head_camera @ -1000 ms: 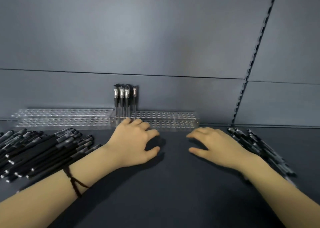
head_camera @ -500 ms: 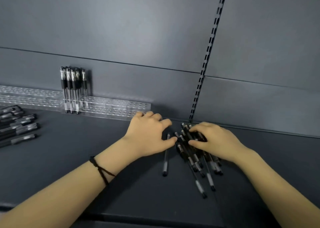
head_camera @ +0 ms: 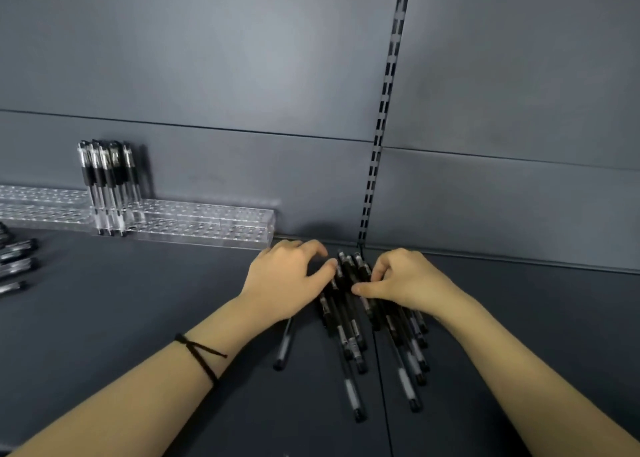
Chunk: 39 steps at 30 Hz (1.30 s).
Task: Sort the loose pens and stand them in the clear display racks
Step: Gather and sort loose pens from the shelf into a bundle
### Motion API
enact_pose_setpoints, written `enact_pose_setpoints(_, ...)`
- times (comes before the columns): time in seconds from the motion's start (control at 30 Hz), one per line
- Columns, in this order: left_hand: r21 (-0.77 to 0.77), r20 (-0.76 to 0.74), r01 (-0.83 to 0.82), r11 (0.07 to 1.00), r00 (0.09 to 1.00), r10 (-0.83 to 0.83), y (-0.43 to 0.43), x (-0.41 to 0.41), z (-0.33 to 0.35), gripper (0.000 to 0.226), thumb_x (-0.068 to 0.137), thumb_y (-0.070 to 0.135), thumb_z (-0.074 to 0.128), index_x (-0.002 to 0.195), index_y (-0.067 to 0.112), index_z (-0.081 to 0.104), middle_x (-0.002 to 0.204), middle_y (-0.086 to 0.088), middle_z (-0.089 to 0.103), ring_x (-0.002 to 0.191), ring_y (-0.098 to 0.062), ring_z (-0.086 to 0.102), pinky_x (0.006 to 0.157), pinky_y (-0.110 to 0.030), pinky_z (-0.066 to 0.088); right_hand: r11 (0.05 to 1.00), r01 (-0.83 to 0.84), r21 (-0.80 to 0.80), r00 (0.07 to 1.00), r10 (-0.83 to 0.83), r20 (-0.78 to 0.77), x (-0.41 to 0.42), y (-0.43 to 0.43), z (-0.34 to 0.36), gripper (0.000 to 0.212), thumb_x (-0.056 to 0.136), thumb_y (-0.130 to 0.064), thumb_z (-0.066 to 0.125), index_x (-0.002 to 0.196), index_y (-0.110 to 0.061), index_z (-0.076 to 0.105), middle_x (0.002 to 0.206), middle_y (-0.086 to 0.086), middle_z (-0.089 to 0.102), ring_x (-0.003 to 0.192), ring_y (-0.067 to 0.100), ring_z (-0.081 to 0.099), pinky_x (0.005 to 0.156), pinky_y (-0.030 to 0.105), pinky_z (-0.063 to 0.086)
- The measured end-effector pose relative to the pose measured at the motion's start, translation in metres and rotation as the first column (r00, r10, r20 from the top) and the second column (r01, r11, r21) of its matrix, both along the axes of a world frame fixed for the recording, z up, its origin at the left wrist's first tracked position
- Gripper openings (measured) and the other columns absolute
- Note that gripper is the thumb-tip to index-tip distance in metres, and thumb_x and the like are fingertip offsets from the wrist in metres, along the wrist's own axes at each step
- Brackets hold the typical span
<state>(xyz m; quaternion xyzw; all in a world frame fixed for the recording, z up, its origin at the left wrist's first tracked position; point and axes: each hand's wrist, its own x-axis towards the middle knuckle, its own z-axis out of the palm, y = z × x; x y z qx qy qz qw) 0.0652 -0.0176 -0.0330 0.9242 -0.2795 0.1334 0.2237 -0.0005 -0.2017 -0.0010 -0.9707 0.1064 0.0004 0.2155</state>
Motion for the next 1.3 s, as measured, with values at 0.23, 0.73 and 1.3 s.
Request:
enact_pose_setpoints(0.23,-0.136,-0.088,0.036,0.990,0.995,-0.048,-0.008,-0.006,-0.002,0.020,0.093,0.043,0.049,0.101,0.031,0.063,0.099,0.013,0.064,0.096,-0.012,0.057,0.080,-0.030,0.047,0.983,-0.001,0.184,0.998,-0.010,0.061,0.002,-0.001,-0.001,0.012,0.077,-0.027,0.077,0.078,-0.017,0.070,0.075,-0.008,0.065,0.066,0.003,0.058,0.057,0.019,0.045)
enact_pose_setpoints(0.73,-0.667,-0.398,0.178,0.723,0.736,-0.548,-0.022,-0.029,0.010,0.022,0.094,0.024,0.061,0.085,0.007,0.071,0.079,0.004,0.068,0.064,0.005,0.053,0.061,-0.008,0.039,0.512,-0.244,0.824,0.849,-0.297,0.436,0.010,0.011,0.011,0.007,0.090,-0.016,0.067,0.092,-0.010,0.070,0.069,-0.001,0.066,0.053,0.007,0.054,0.047,0.020,0.046)
enact_pose_setpoints(1.3,-0.877,-0.480,-0.315,0.362,0.575,-0.662,-0.019,-0.017,0.007,0.024,0.105,0.022,0.037,0.102,0.013,0.058,0.068,-0.004,0.067,0.062,-0.015,0.059,0.063,-0.029,0.049,0.978,0.130,-0.164,0.990,-0.136,-0.028,0.009,0.015,-0.002,0.066,0.073,-0.067,0.067,0.119,-0.021,0.056,0.107,-0.007,0.062,0.099,0.017,0.061,0.080,0.033,0.051)
